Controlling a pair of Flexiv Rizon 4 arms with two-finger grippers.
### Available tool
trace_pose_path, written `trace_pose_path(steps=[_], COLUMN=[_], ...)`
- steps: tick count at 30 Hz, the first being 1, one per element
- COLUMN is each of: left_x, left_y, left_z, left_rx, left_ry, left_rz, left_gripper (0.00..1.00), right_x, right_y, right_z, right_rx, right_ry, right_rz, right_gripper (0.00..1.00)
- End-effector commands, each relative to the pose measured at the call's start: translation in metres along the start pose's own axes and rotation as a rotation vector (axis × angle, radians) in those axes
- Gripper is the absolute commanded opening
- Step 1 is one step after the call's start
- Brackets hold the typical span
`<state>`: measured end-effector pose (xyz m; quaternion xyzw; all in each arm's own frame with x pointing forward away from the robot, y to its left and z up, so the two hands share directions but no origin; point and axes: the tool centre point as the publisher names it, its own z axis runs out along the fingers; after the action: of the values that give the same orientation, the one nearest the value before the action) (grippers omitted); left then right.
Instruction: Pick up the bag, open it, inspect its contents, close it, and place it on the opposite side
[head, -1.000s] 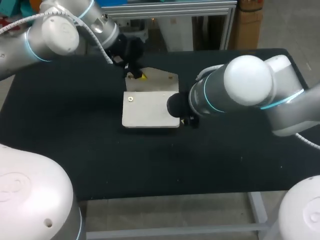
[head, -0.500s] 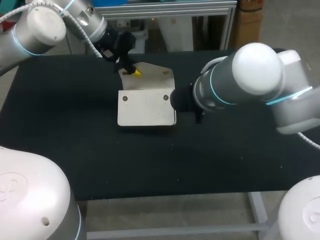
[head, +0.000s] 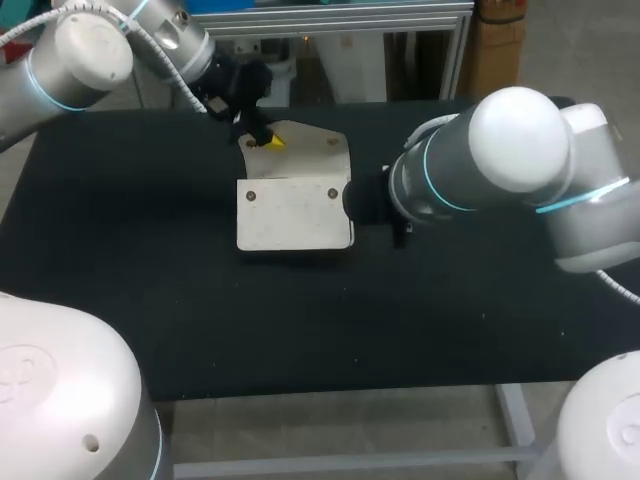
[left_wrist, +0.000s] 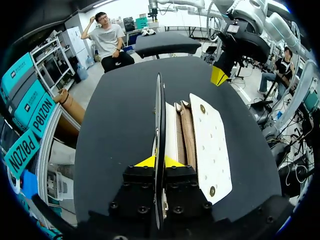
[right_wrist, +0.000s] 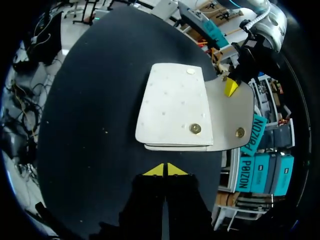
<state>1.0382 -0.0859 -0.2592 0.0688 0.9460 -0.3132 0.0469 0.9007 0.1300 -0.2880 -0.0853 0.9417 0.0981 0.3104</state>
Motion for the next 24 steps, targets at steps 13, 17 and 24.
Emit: trace_pose_path(steps=[13, 17, 24], left_x=[0.016, 0.02, 0.026], left_y=[-0.045, -0.045, -0.042], left_z=[-0.007, -0.009, -0.009], left_rx=[-0.24, -0.223, -0.179], left_ry=[-0.429, -0.399, -0.328], left_rz=[-0.082, -0.057, -0.036], left_gripper=[0.0, 0.0, 0.0], right_x=[-0.031, -0.038, -0.051], right_y=[0.014, 0.011, -0.01], right_z=[0.009, 0.009, 0.01], right_rx=[0.039, 0.055, 0.054], right_ry=[-0.027, -0.053, -0.11], right_rz=[-0.08, -0.087, -0.047], right_gripper=[0.0, 0.0, 0.0])
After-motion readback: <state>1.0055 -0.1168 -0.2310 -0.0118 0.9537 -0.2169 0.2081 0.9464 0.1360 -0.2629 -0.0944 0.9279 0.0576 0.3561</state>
